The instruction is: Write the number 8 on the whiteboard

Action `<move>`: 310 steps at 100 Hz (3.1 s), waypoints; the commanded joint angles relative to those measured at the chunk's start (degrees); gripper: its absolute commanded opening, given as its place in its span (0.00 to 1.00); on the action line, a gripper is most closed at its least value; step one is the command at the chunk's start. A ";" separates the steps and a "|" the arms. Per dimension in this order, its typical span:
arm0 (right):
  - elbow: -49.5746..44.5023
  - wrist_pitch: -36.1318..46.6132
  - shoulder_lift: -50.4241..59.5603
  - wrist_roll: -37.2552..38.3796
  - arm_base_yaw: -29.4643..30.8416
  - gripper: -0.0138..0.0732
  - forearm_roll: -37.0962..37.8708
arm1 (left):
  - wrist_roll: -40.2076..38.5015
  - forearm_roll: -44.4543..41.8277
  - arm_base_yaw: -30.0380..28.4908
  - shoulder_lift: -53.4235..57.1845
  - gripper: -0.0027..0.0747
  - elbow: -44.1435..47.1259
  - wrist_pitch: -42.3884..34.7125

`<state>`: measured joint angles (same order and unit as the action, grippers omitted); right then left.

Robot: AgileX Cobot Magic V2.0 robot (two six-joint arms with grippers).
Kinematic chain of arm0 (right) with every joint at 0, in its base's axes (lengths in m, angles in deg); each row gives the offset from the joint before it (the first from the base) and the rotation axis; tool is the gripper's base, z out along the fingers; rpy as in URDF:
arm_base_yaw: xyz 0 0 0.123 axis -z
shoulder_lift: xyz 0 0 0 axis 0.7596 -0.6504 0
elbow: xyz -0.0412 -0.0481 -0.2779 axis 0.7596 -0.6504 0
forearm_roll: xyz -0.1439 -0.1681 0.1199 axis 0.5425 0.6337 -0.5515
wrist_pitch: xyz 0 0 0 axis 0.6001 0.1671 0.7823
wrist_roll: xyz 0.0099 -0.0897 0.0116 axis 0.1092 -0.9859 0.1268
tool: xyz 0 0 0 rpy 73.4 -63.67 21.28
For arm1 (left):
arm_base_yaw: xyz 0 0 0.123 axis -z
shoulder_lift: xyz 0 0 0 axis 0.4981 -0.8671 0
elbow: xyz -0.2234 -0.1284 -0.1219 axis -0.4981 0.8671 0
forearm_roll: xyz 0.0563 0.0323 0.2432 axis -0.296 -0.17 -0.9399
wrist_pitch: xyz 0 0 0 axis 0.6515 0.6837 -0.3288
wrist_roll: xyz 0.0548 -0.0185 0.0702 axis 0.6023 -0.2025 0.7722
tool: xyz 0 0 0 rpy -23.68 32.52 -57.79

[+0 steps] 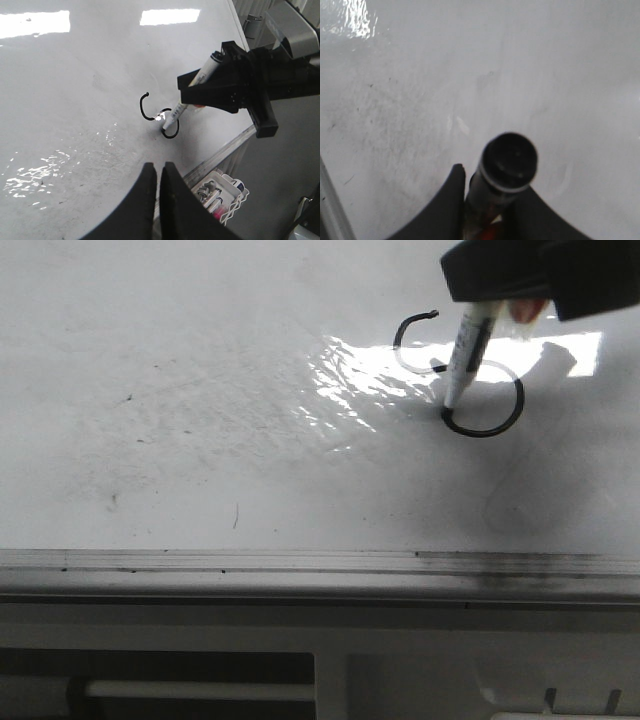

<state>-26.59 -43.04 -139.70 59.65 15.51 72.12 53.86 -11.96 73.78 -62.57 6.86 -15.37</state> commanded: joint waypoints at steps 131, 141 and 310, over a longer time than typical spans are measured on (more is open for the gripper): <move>20.95 -26.48 -0.35 -2.62 -26.60 0.08 -11.31 | 35.67 25.56 0.48 -27.27 0.57 -10.13 25.38; 20.95 -26.26 -0.56 -2.62 -26.60 0.08 -11.73 | 36.23 26.44 0.48 -28.10 0.56 -10.13 25.85; 20.87 -30.50 14.07 -2.62 -6.36 0.09 -10.68 | 29.86 44.41 0.48 -42.27 0.01 -9.34 -1.25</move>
<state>-7.55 -76.92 -125.85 57.44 8.89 61.10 84.35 28.95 73.78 -104.18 0.66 -15.45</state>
